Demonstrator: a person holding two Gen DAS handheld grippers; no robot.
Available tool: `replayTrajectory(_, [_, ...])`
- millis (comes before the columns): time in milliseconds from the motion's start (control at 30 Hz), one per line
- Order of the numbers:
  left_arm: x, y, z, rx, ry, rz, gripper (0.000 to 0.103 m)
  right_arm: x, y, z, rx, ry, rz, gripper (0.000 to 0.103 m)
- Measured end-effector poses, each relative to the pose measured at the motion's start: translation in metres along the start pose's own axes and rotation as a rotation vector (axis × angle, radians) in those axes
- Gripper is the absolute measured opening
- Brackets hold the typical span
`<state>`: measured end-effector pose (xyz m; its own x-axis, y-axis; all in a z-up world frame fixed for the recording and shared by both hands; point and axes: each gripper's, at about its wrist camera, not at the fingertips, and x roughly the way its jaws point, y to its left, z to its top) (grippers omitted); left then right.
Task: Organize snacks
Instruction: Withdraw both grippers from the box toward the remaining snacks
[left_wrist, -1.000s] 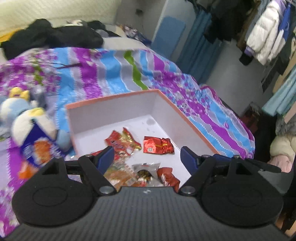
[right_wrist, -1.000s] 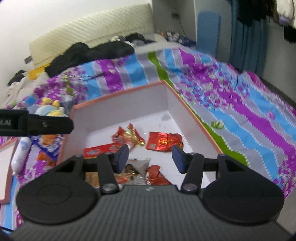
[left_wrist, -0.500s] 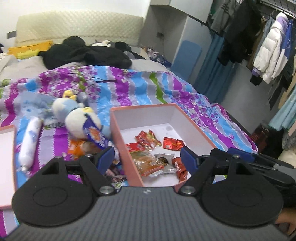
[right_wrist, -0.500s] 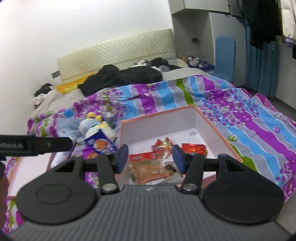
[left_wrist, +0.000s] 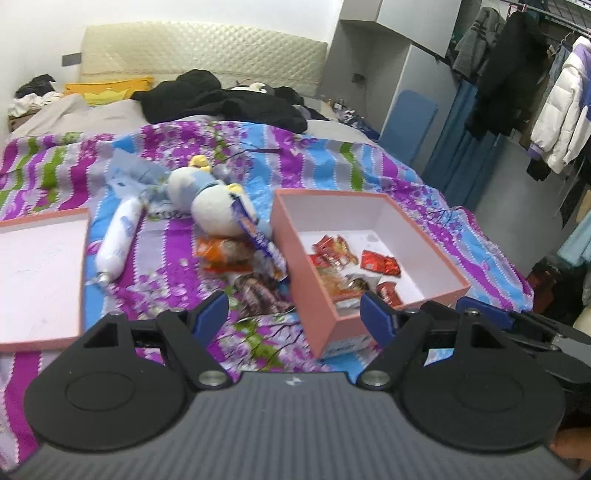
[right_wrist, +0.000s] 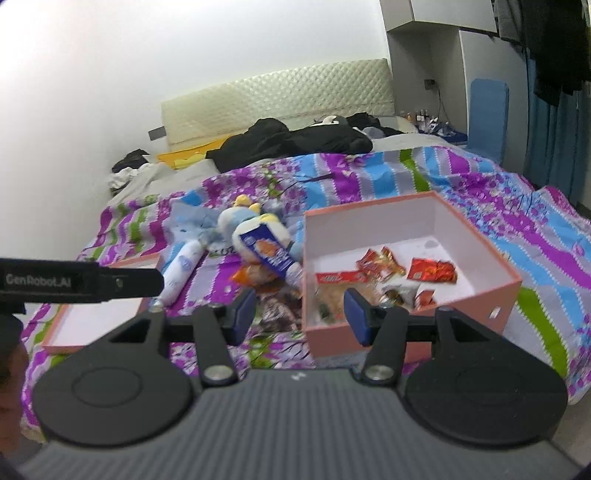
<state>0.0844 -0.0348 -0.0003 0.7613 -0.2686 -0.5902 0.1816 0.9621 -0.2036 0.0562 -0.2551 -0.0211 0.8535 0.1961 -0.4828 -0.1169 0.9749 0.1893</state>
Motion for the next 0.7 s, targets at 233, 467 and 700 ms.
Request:
replayTrajectory(233, [-0.015, 0.023, -0.043, -0.037, 0.012, 0.048, 0.082, -0.004, 0.022, -0.045, -0.072, 0.055, 0.045, 0.055])
replayTrajectory(467, [0.009, 0.051, -0.072, -0.127, 0.1, 0.062, 0.082, 0.009, 0.036, -0.065, -0.168, 0.087, 0.057, 0.055])
replayTrajectory(700, [0.066, 0.08, -0.059, -0.209, 0.131, 0.024, 0.082, 0.052, 0.057, -0.071, -0.251, 0.085, 0.067, 0.055])
